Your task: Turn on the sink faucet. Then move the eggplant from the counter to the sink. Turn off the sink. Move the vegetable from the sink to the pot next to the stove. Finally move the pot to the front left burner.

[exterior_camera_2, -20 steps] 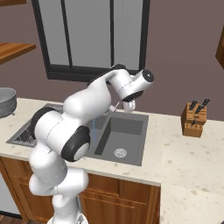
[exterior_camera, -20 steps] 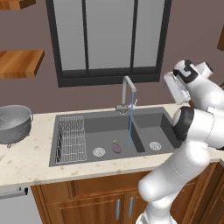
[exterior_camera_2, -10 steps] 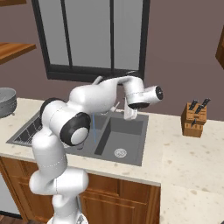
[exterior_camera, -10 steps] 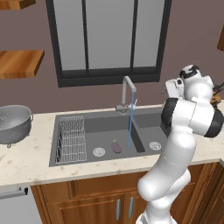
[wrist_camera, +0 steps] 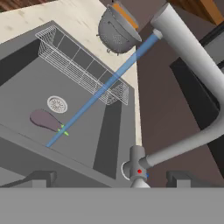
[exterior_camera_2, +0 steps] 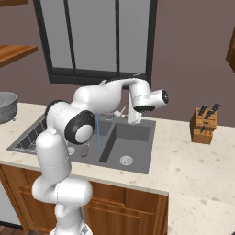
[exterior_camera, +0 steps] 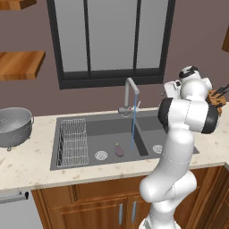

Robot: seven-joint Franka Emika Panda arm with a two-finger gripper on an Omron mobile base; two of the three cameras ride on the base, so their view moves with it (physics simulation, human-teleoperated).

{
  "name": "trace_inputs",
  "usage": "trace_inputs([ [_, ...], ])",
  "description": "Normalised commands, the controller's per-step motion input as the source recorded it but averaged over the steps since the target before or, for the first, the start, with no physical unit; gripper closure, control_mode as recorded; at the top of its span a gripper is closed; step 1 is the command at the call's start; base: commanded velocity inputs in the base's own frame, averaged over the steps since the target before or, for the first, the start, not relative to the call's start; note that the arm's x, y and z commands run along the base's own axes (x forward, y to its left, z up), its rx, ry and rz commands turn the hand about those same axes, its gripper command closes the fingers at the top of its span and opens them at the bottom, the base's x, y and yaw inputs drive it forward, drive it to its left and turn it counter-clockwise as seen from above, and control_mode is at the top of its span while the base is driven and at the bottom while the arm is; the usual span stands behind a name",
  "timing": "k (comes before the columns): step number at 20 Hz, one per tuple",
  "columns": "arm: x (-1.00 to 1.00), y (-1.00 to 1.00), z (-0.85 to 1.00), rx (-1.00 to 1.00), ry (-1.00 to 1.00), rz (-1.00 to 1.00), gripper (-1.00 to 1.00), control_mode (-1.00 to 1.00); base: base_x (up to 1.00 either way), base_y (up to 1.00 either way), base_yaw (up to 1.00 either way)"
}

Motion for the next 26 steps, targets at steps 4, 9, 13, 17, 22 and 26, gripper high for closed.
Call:
trace_inputs([
  [4,0.32,0.42,-0.52,-0.06,0.01,-0.05,-1.00,-1.00,0.00,0.00,0.00],
  [9,0.29,0.06,-0.47,0.00,0.01,-0.15,-1.00,-1.00,0.00,0.00,0.00],
  [13,0.49,-0.03,-0.44,0.04,0.04,-0.20,-1.00,-1.00,0.00,0.00,0.00],
  [17,0.45,-0.02,-0.32,0.05,0.09,-0.19,-1.00,-1.00,0.00,0.00,0.00],
  [22,0.38,0.00,-0.12,0.00,0.06,-0.11,-1.00,-1.00,0.00,0.00,0.00],
  [26,0.41,0.00,-0.01,0.00,0.01,0.00,-1.00,-1.00,0.00,0.00,0.00],
])
